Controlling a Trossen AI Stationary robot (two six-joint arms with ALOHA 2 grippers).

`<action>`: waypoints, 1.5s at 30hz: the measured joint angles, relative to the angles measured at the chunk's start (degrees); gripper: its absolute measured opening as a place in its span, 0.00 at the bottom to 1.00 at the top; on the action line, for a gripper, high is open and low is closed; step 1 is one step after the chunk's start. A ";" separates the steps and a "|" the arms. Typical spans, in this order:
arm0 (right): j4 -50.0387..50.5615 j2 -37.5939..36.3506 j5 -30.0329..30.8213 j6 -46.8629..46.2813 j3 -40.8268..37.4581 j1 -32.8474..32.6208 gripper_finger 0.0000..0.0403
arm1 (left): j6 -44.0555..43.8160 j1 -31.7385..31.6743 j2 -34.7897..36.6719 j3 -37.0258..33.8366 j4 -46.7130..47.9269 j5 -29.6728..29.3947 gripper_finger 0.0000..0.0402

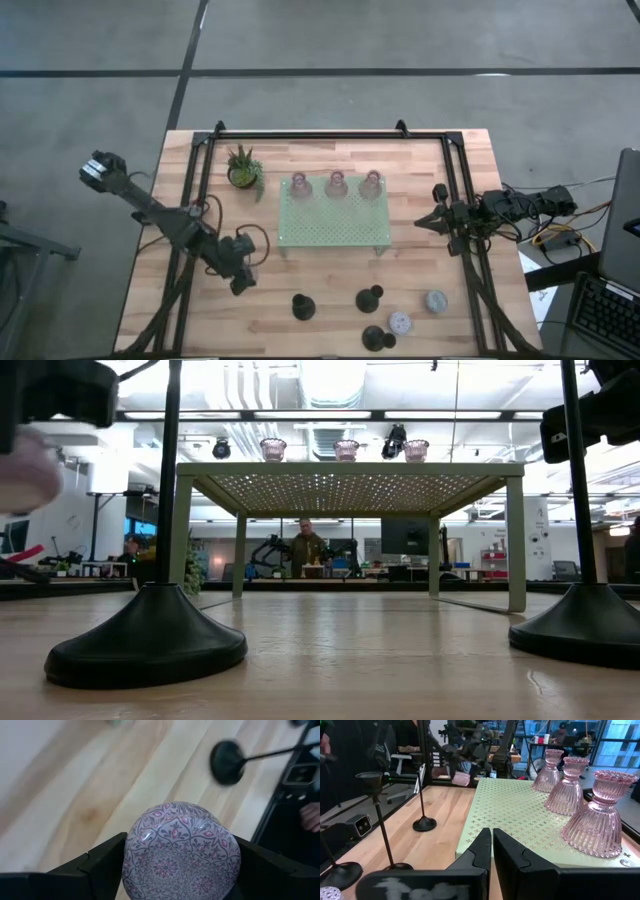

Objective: Pick & Place candle stick holders
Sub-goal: Put the pink scented candle on the shelf

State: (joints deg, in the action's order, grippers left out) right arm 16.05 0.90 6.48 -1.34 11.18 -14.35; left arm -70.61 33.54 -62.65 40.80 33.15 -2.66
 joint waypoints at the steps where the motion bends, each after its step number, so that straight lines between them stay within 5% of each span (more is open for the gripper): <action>1: 0.00 -0.02 -0.02 -0.02 0.00 0.01 0.03 | 1.27 -0.88 0.91 0.10 0.02 -0.04 0.78; 11: 0.01 -0.02 0.00 -0.09 0.00 0.01 0.03 | 16.43 -11.50 6.90 4.57 -0.13 -2.71 0.78; 21: 0.00 -0.02 0.00 -0.11 0.00 0.00 0.03 | 32.18 -21.58 4.17 14.50 -0.09 -5.57 0.78; 31: 0.01 -0.02 -0.01 -0.11 0.00 0.00 0.03 | 41.33 -30.22 -6.28 24.01 0.96 -1.82 0.78; 45: 0.02 -0.02 0.00 -0.09 0.00 0.00 0.03 | 49.45 -31.19 -24.84 40.91 17.19 -3.05 0.78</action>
State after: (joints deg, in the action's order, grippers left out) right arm 16.08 0.89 6.48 -1.43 11.18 -14.35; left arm -21.16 2.35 -87.48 81.70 50.33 -5.71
